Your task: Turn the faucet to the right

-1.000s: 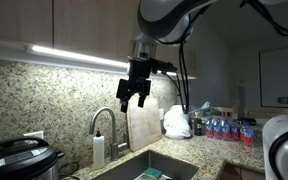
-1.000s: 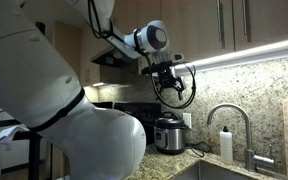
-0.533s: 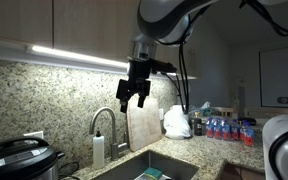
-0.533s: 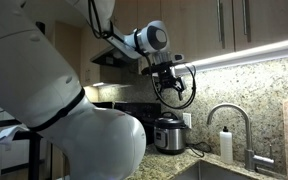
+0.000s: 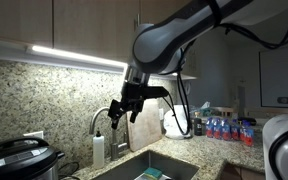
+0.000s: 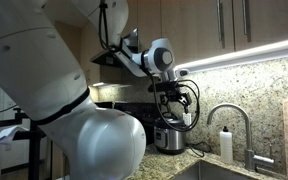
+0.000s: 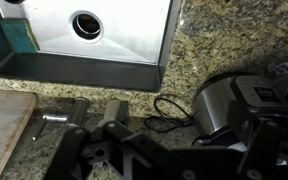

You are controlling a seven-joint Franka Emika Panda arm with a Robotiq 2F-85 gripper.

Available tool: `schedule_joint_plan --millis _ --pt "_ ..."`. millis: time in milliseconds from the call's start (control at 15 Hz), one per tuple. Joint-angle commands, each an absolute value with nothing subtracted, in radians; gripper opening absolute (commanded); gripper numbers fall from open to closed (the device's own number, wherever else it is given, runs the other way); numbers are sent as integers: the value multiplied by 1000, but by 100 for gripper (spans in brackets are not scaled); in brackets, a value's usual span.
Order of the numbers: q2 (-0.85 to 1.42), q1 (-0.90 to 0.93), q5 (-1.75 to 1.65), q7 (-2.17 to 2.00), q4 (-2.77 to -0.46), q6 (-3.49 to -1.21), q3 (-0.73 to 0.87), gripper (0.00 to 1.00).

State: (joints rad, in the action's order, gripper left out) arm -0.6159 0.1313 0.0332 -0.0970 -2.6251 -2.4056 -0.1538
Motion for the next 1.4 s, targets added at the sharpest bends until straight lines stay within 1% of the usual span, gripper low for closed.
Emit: schedule_joint_plan --millis 0,200,333,467,533,600,667,867,933,1000,1067,1333 --pt "-535 97 20 -179 -2677 -2614 -186 100" --pt "-455 18 -33 -293 -2684 -2859 -250 100" --pt "-401 -99 -107 -389 -2678 -3010 -331 100" --pt "-369 -245 -197 -475 -2663 -3072 -434 100" --pt "-360 -284 -216 -494 -2659 -3075 -464 100" --pt "-375 -185 -163 -423 -2666 -3039 -381 100" --pt "-362 -208 -171 -430 -2661 -3043 -394 100" --pt "-358 -194 -170 -430 -2658 -3043 -385 100" --pt "-368 -235 -182 -474 -2660 -3067 -418 100" --pt "-309 -305 -209 -535 -2606 -3094 -489 100" --pt "-304 -412 -243 -623 -2591 -3129 -578 100" --pt "-345 -681 -370 -915 -2508 -3172 -795 100"
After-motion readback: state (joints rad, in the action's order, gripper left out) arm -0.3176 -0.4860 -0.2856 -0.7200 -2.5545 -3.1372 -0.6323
